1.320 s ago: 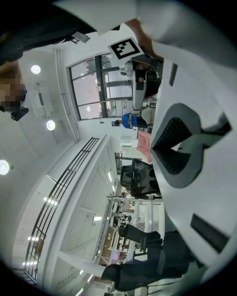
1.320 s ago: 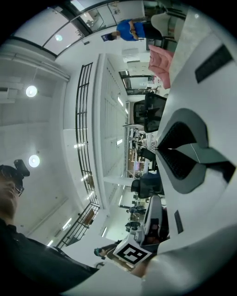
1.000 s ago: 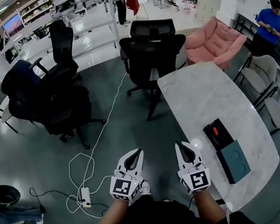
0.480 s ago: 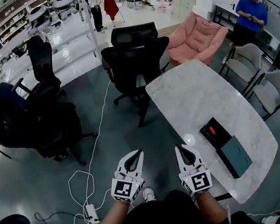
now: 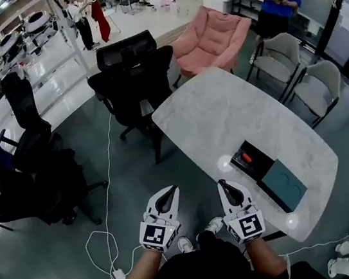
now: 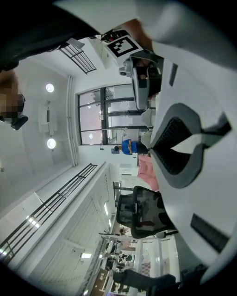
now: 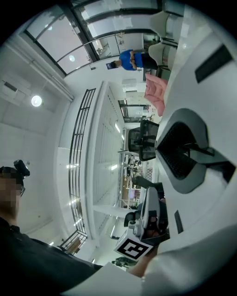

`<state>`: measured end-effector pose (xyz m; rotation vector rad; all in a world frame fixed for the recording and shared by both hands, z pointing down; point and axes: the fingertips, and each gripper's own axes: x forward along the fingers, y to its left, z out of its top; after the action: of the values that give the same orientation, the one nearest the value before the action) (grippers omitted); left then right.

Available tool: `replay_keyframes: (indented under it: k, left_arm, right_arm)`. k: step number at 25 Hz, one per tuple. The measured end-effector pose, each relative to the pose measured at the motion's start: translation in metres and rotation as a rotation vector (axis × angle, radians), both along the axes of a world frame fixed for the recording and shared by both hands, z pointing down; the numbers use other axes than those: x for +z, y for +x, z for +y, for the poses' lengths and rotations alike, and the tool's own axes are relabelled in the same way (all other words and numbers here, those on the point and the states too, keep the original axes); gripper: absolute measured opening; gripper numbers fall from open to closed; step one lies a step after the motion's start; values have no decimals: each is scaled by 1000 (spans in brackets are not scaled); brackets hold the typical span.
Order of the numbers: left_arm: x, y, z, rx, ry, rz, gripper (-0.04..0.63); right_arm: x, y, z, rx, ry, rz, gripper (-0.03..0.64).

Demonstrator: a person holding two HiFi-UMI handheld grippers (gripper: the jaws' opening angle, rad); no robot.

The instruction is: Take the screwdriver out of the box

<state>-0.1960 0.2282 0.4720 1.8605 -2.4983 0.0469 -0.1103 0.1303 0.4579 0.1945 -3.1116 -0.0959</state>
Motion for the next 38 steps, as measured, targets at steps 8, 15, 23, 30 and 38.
replay_keyframes:
  k: [8,15,23,30,38]
  left_arm:
    - [0,-7,-113,135,-41,-33,6]
    - [-18,5,-186,234,-36,-57,6]
    - [-13,39,-249,321,-81,-154,6]
    - [-7,66,-290,420,-75,-158,6]
    - [5,71,-330,541,-87,-137,6]
  right_arm:
    - [-6,-3,-103,113,-32,-45,25]
    - [-16,15,-162,201,-15,-67,25]
    - [-9,48,-219,279,-32,-84,25]
    - [-4,84,-249,367,-52,-126,25]
    - [-1,100,-279,502,-40,-101,25]
